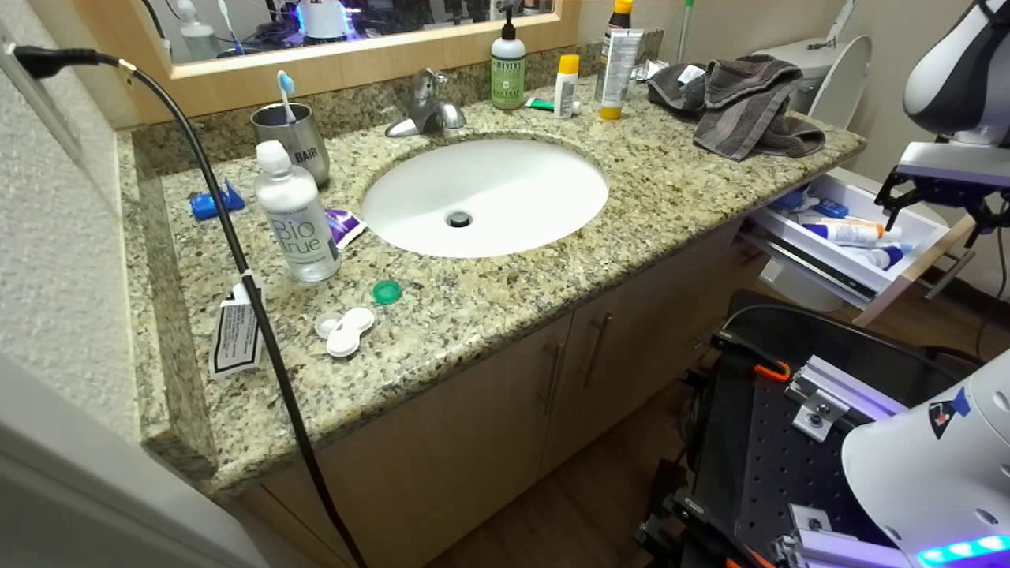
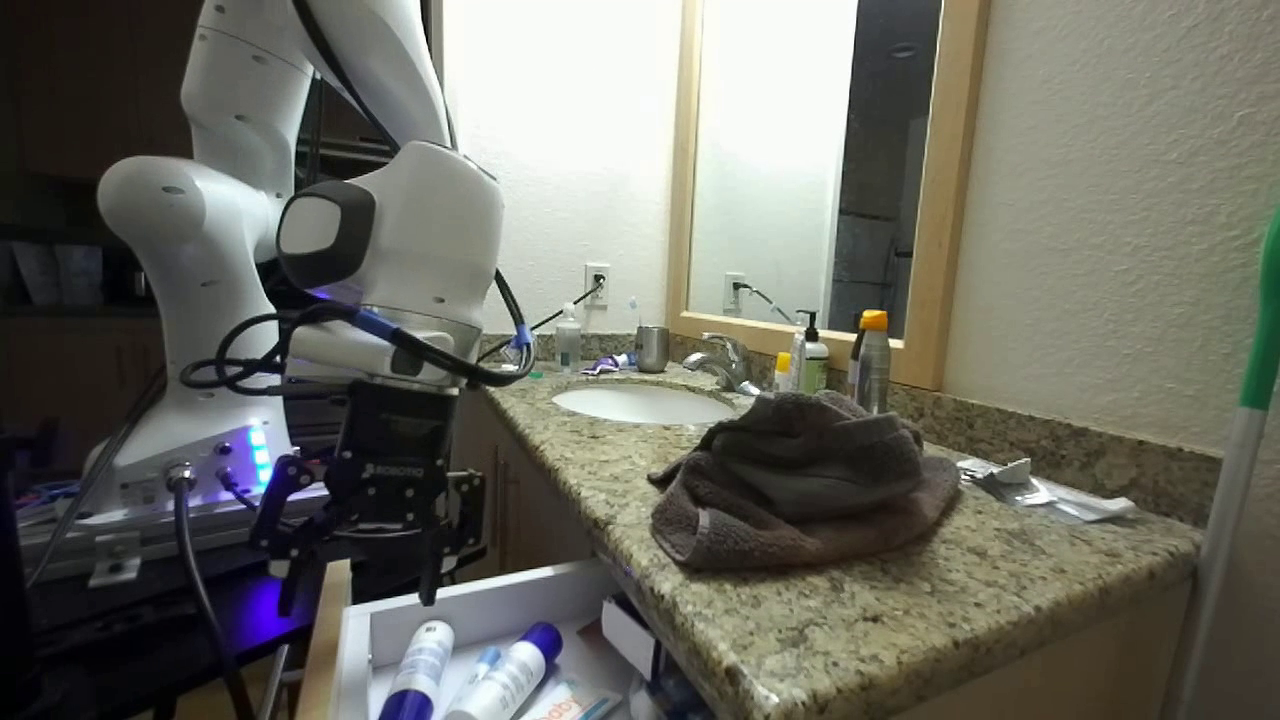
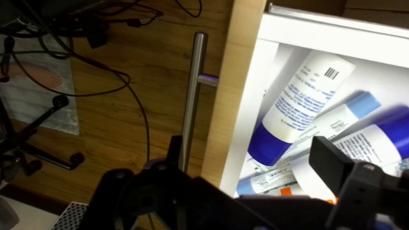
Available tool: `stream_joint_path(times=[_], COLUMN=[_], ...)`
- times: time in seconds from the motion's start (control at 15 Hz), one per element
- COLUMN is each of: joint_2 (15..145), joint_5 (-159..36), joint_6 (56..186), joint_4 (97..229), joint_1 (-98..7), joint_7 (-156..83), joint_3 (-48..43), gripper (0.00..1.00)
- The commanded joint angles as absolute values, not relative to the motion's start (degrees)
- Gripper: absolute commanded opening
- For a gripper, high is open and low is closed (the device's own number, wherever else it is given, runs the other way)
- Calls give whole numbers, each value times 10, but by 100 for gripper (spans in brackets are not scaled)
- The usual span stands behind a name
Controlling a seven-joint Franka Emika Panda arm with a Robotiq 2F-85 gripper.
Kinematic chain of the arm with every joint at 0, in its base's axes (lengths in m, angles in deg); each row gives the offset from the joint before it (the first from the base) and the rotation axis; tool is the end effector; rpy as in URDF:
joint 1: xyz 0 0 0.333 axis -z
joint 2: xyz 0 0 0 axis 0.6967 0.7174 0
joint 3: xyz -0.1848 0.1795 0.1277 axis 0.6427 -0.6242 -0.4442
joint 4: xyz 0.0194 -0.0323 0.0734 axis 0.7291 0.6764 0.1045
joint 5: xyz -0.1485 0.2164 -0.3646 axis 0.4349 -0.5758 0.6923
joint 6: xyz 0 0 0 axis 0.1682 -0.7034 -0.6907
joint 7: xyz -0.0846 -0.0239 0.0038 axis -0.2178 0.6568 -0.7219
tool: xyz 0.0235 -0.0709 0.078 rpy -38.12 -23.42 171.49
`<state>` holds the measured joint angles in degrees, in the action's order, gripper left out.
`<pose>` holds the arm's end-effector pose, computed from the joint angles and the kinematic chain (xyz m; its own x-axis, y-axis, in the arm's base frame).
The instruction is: Close the drawer and then move the white and yellow bottles forward
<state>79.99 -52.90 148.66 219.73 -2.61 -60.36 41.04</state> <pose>-0.0221 -0.4548 0.1086 -0.2501 -0.9612 0.1167 -0.9302 0.2719 0.2465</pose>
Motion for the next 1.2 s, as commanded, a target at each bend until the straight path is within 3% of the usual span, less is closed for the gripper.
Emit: stream_joint_path(times=[0.0,0.47,1.13], joint_2=[831,847,957], joint_5=[-563,-566,-580], joint_6=[1470,1462,1409], joint_4=[2186,2188,2177], joint_1=[-66,-103,-159], joint_7=[-551,-439,-440], joint_3=[456,547,523], gripper=[100,100,100])
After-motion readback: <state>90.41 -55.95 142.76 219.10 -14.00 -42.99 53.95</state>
